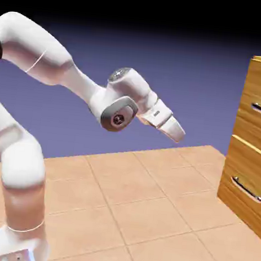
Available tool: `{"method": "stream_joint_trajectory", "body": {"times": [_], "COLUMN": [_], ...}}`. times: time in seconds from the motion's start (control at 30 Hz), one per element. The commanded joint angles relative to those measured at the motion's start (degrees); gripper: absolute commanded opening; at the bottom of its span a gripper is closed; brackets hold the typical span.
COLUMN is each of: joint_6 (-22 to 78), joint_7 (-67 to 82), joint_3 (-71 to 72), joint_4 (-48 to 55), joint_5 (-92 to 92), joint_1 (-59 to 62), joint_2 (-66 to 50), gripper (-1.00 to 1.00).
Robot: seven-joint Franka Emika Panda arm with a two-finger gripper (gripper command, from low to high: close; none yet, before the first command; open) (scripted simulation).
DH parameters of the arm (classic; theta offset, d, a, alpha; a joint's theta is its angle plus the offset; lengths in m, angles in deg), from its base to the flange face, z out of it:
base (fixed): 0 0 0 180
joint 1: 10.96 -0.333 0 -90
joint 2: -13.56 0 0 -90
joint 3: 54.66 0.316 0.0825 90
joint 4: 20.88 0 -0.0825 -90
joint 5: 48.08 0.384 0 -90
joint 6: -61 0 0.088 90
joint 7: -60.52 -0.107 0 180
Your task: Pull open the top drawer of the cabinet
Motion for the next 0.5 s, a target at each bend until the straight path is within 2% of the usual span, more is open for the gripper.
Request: {"method": "stream_joint_trajectory", "body": {"times": [0.0, 0.47], "joint_6": [0.6, 8.9], "joint_7": [2.5, 37.4], "joint_3": [1.2, 17.8], "joint_4": [0.8, 12.0], "joint_5": [2.4, 36.6], "joint_1": [1.7, 26.2], "joint_2": [0.8, 11.6], "gripper": [0.0, 0.0]}}
